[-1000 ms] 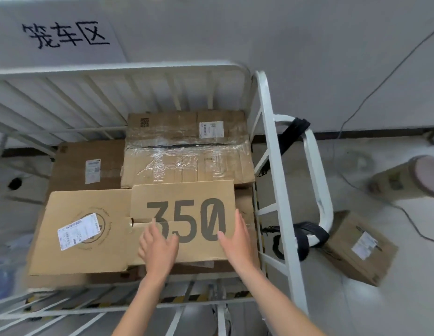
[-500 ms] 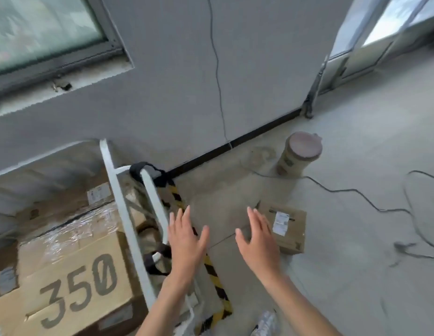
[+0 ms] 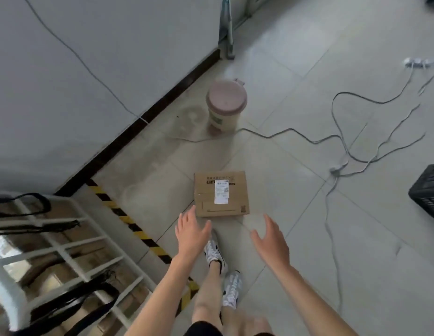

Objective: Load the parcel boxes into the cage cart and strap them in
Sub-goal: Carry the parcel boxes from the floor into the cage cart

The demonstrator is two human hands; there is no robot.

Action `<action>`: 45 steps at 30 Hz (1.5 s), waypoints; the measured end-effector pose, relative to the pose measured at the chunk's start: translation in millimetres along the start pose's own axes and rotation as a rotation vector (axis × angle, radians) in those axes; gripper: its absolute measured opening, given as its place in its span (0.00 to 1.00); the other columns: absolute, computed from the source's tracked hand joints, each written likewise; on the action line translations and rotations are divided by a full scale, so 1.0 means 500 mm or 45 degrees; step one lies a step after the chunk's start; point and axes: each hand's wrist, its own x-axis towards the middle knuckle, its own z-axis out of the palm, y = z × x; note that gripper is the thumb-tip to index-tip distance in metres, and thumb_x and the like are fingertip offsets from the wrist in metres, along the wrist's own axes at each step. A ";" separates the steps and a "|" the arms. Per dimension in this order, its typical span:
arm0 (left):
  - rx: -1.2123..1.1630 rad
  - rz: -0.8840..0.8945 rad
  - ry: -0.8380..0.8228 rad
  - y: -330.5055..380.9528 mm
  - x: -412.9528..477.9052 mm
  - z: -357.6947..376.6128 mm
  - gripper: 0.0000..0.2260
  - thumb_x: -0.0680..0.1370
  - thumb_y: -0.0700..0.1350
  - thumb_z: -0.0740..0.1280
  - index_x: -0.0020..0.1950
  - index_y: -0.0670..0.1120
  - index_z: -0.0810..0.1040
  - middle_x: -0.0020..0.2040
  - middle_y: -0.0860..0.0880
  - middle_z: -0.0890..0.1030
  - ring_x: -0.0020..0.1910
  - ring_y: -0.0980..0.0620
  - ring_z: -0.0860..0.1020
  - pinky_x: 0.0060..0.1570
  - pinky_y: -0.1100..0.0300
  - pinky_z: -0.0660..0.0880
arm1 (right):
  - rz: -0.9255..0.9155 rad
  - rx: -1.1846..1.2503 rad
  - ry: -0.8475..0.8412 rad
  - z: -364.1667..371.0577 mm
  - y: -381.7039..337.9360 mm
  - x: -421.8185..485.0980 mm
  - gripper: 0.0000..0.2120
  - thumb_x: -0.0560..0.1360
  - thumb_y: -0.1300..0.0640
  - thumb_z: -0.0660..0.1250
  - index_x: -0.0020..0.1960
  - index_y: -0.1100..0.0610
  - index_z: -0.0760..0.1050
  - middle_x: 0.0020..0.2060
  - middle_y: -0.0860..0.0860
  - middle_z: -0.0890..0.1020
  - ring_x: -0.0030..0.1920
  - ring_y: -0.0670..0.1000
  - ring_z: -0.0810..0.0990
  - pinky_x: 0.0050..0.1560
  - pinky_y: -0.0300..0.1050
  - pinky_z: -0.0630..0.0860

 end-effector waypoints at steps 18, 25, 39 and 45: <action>-0.005 -0.455 -0.170 -0.251 0.645 0.391 0.48 0.72 0.65 0.71 0.82 0.45 0.52 0.80 0.42 0.60 0.78 0.40 0.59 0.75 0.41 0.60 | 0.396 0.168 -0.360 0.385 0.254 0.655 0.39 0.76 0.45 0.67 0.80 0.52 0.54 0.77 0.54 0.64 0.75 0.56 0.65 0.70 0.53 0.65; -0.441 -0.585 -0.115 -0.260 0.778 0.483 0.48 0.69 0.59 0.78 0.78 0.45 0.54 0.75 0.45 0.68 0.73 0.43 0.69 0.71 0.48 0.67 | 0.504 0.465 -0.453 0.468 0.282 0.802 0.34 0.74 0.50 0.72 0.75 0.53 0.63 0.70 0.50 0.74 0.65 0.51 0.75 0.61 0.46 0.73; -0.742 -0.378 0.176 0.004 0.406 0.053 0.39 0.66 0.61 0.79 0.72 0.54 0.66 0.57 0.62 0.73 0.57 0.57 0.74 0.54 0.61 0.71 | -0.114 0.557 -0.331 -0.039 -0.083 0.540 0.26 0.72 0.51 0.70 0.69 0.41 0.69 0.55 0.36 0.82 0.52 0.35 0.80 0.55 0.42 0.77; -0.782 -0.202 0.503 0.185 0.094 -0.191 0.35 0.63 0.70 0.75 0.66 0.61 0.68 0.58 0.62 0.77 0.56 0.61 0.76 0.48 0.65 0.74 | -0.435 0.561 -0.390 -0.341 -0.281 0.320 0.35 0.74 0.51 0.70 0.77 0.37 0.58 0.63 0.35 0.78 0.58 0.34 0.78 0.63 0.49 0.77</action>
